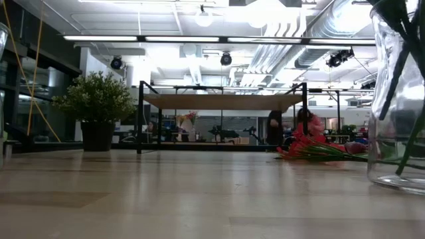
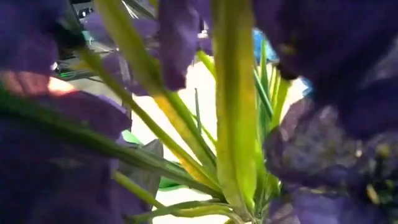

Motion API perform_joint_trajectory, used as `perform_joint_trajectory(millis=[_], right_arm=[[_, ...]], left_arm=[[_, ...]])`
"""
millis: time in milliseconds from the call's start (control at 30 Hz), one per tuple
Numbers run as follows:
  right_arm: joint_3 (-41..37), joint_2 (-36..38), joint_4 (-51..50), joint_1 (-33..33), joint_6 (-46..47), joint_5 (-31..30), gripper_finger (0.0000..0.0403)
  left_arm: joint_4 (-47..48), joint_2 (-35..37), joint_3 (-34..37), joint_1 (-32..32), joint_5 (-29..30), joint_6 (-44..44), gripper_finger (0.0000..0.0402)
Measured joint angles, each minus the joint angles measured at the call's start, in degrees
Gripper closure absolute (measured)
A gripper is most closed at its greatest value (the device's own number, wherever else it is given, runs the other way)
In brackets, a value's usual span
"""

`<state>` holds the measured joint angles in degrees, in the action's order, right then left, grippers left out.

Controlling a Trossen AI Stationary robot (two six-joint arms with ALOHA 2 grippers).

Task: Pick and place flowers into a vace then onto a shelf
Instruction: Put the violet flowers into the right transparent vase

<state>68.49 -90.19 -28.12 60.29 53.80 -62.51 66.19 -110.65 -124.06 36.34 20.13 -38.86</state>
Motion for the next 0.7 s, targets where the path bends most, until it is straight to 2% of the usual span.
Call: perform_joint_trajectory(millis=[233,533,700], right_arm=[[0.0,0.39,0.3,0.09,0.2,0.32,0.0109],[-0.02,4.3,-0.75,0.09,-0.12,5.42,0.0109],[-0.02,4.44,-1.99,-0.11,0.16,6.17,0.0109]], left_arm=[[-0.02,0.0,-0.01,0.0,0.02,0.16,0.0156],[-0.02,0.0,0.0,0.0,0.02,0.2,0.0156],[-0.02,0.0,-0.01,0.0,0.02,0.8,0.0156]])
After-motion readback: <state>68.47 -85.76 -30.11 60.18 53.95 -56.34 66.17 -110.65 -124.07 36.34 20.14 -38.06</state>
